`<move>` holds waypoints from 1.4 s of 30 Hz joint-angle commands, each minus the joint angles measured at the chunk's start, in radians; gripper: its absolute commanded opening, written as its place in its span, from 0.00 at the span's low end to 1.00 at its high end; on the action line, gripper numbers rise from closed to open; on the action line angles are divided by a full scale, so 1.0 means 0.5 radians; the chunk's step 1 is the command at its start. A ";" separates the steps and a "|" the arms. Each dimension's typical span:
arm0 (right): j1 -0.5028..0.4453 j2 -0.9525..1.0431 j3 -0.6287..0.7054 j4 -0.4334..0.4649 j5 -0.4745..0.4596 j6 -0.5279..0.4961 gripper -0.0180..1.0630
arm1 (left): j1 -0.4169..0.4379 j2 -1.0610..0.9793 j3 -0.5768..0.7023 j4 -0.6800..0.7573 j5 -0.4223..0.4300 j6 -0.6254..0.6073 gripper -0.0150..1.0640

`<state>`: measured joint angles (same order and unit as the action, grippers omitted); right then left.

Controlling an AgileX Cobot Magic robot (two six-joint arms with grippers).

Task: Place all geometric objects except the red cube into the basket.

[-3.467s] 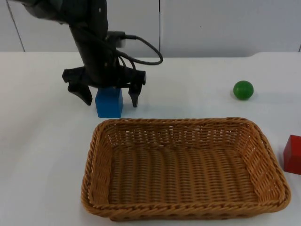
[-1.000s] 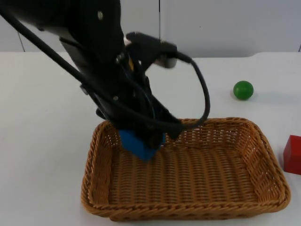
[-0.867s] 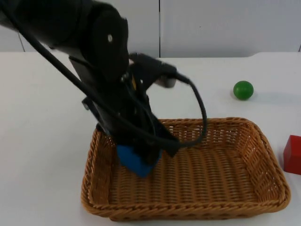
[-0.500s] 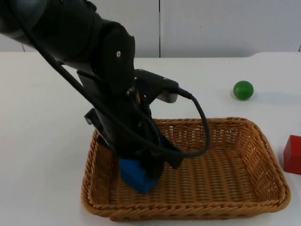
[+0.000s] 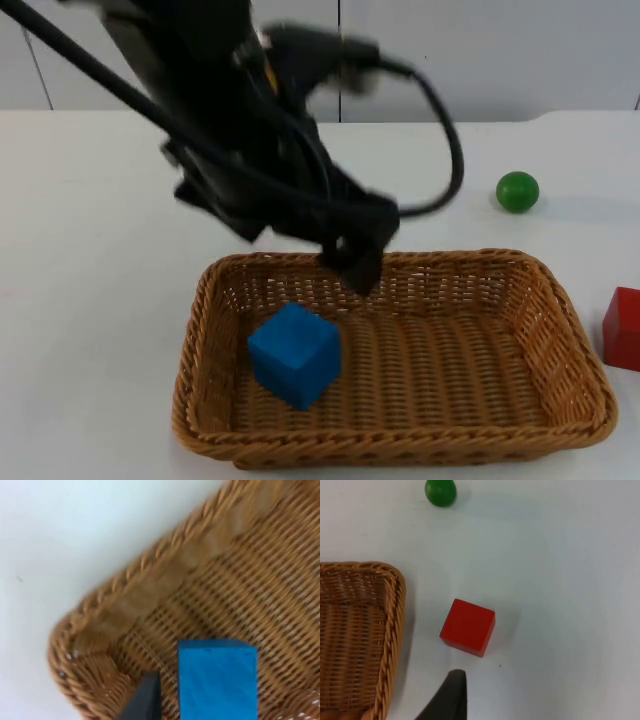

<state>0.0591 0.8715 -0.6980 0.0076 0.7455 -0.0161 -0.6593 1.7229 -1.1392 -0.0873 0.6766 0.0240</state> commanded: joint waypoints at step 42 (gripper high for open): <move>-0.009 -0.002 -0.008 0.042 -0.005 0.000 0.99 | 1.087 -1.406 0.865 0.018 0.293 0.057 0.99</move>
<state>0.0591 0.8715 -0.6980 0.0247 0.7455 -0.0161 -0.1196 1.0310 -0.7112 -0.0713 0.8097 0.0344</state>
